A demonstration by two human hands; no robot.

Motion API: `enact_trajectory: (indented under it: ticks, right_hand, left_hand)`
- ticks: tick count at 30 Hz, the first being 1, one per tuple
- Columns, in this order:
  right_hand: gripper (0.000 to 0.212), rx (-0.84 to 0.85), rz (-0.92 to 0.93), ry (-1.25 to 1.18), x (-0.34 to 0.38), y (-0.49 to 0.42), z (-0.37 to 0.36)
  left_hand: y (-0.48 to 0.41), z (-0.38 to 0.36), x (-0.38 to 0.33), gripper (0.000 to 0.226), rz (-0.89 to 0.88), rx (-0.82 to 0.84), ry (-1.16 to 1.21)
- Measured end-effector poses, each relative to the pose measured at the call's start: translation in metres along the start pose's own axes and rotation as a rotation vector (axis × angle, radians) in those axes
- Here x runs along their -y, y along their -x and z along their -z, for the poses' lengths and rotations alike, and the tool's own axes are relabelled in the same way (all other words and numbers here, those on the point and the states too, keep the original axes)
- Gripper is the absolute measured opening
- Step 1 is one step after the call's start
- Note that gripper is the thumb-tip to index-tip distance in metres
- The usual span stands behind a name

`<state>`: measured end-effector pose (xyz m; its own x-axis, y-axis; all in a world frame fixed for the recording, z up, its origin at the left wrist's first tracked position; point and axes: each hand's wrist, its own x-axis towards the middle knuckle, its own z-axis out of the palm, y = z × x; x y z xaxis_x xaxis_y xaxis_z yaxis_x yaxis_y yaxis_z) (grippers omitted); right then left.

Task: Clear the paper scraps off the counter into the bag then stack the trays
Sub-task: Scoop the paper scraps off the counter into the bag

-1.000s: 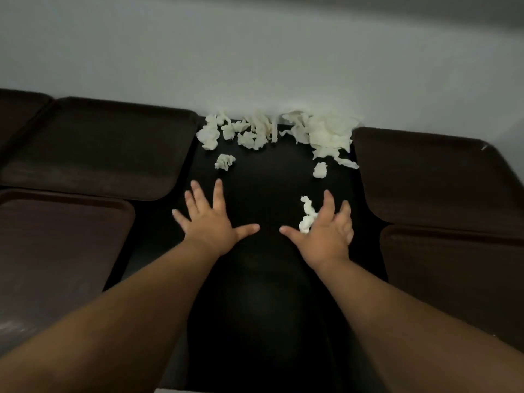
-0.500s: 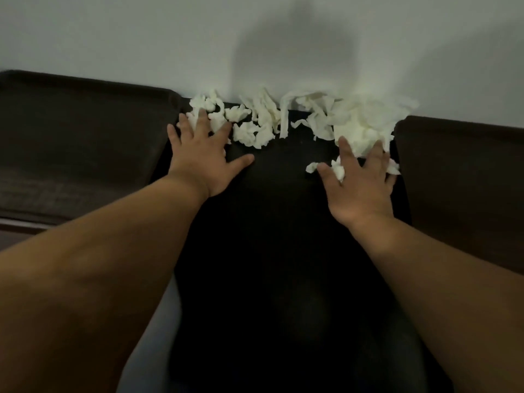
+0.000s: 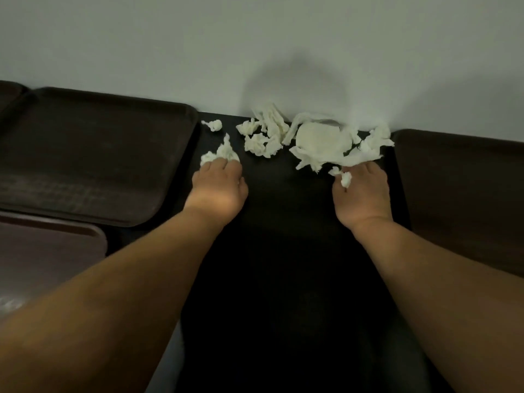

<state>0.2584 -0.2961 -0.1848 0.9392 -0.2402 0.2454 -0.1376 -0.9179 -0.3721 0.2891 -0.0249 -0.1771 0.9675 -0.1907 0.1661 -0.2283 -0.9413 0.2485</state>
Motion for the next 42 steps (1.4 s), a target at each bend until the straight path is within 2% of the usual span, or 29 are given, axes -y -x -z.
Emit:
enact_trajectory:
  ticks: [3, 6, 9, 13, 15, 17, 18, 19, 22, 24, 25, 26, 27, 28, 29, 30, 31, 32, 34, 39, 42]
  right_hand:
    - [0.022, 0.026, -0.014, -0.074, 0.005, 0.005, 0.01]
    - [0.023, 0.077, -0.063, -0.069, 0.008, 0.022, 0.02]
    - [0.038, 0.1, -0.118, -0.08, 0.014, 0.058, 0.029]
    - [0.025, 0.17, -0.215, -0.175, 0.029, 0.126, 0.054]
    - [0.022, 0.198, -0.249, -0.229, 0.035, 0.157, 0.067]
    - [0.018, 0.22, -0.279, -0.269, 0.041, 0.186, 0.08]
    - [0.017, 0.23, -0.296, -0.279, 0.043, 0.201, 0.086]
    - [0.016, 0.232, -0.309, -0.29, 0.044, 0.216, 0.091]
    - [0.016, 0.234, -0.342, -0.32, 0.049, 0.257, 0.104]
    - [0.015, 0.243, -0.364, -0.342, 0.051, 0.282, 0.111]
    - [0.014, 0.247, -0.377, -0.355, 0.053, 0.294, 0.115]
    - [0.014, 0.246, -0.395, -0.367, 0.054, 0.307, 0.119]
    - [0.014, 0.241, -0.415, -0.382, 0.055, 0.318, 0.123]
    - [0.013, 0.235, -0.433, -0.398, 0.055, 0.327, 0.127]
    - [0.011, 0.23, -0.448, -0.415, 0.056, 0.336, 0.131]
    - [0.01, 0.226, -0.459, -0.429, 0.056, 0.344, 0.135]
    - [0.01, 0.222, -0.47, -0.441, 0.054, 0.351, 0.138]
    - [0.01, 0.218, -0.481, -0.461, 0.052, 0.357, 0.142]
    - [0.011, 0.235, -0.514, -0.528, 0.047, 0.368, 0.152]
    - [0.011, 0.248, -0.581, -0.638, 0.02, 0.393, 0.183]
    - [0.01, 0.183, -0.664, -0.698, -0.008, 0.417, 0.211]
  left_hand:
    - [0.046, 0.008, -0.003, 0.018, -0.036, 0.011, 0.047]
    - [0.088, 0.019, -0.005, 0.016, -0.02, 0.091, 0.092]
    - [0.119, 0.035, -0.009, 0.014, -0.02, 0.184, 0.105]
    - [0.152, 0.062, -0.02, 0.012, 0.019, 0.355, 0.16]
    - [0.168, 0.071, -0.02, 0.002, 0.148, 0.369, 0.299]
    - [0.18, 0.073, -0.013, 0.016, 0.285, 0.316, 0.486]
    - [0.186, 0.073, -0.01, 0.016, 0.34, 0.297, 0.543]
    - [0.191, 0.075, -0.01, 0.019, 0.358, 0.285, 0.551]
    - [0.198, 0.082, -0.015, 0.064, 0.46, 0.313, 0.537]
    - [0.202, 0.082, -0.018, 0.063, 0.537, 0.385, 0.54]
    - [0.211, 0.083, -0.018, 0.061, 0.5, 0.458, 0.473]
    - [0.219, 0.082, -0.019, 0.061, 0.37, 0.58, 0.144]
    - [0.224, 0.076, -0.013, 0.057, 0.149, 0.705, -0.211]
    - [0.228, 0.078, -0.012, 0.052, 0.049, 0.697, -0.292]
    - [0.229, 0.074, -0.011, 0.047, 0.187, 0.597, -0.096]
    - [0.226, 0.079, -0.012, 0.044, 0.423, 0.508, 0.26]
    - [0.232, 0.082, -0.009, 0.041, 0.439, 0.387, 0.374]
    - [0.236, 0.083, -0.012, 0.039, 0.369, 0.399, 0.266]
    - [0.248, 0.087, -0.022, 0.03, 0.29, 0.46, 0.216]
    - [0.266, 0.104, -0.095, 0.017, 0.013, 0.473, 0.276]
    - [0.276, 0.112, -0.166, 0.015, -0.144, 0.492, 0.445]
